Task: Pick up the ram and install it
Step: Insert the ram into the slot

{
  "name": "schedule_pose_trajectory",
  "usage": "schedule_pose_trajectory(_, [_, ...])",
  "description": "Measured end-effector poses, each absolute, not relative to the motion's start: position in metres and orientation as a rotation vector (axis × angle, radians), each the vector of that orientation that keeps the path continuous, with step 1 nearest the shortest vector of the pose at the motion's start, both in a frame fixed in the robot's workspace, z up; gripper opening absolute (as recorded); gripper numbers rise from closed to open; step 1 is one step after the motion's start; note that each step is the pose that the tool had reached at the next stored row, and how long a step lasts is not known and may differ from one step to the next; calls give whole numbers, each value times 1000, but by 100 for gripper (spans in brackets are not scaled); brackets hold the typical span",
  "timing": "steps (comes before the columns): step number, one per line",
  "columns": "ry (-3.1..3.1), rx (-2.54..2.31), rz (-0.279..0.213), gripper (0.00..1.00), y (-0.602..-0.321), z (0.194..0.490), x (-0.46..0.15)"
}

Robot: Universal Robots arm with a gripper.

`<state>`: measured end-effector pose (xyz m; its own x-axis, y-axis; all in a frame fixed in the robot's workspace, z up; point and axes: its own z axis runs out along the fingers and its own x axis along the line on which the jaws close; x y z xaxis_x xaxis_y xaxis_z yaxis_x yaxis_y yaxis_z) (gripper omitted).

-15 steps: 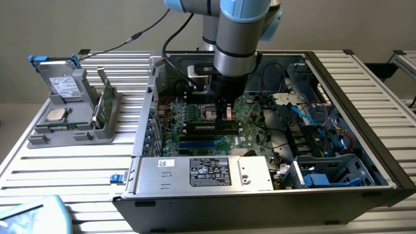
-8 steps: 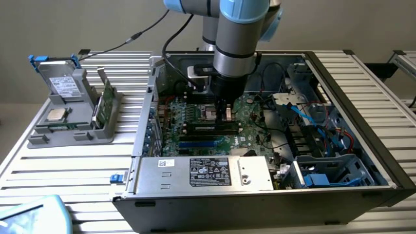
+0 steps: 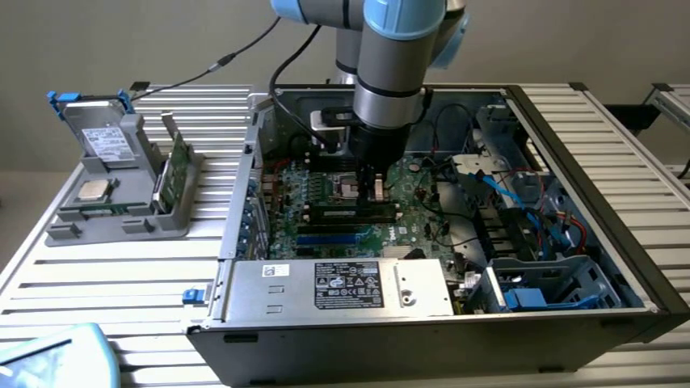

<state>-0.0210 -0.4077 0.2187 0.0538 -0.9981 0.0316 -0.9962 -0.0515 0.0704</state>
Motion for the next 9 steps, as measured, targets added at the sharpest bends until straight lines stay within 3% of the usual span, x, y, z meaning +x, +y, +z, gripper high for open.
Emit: schedule_pose_trajectory(9, [-2112,2226,-39,14,-408,219,-21])
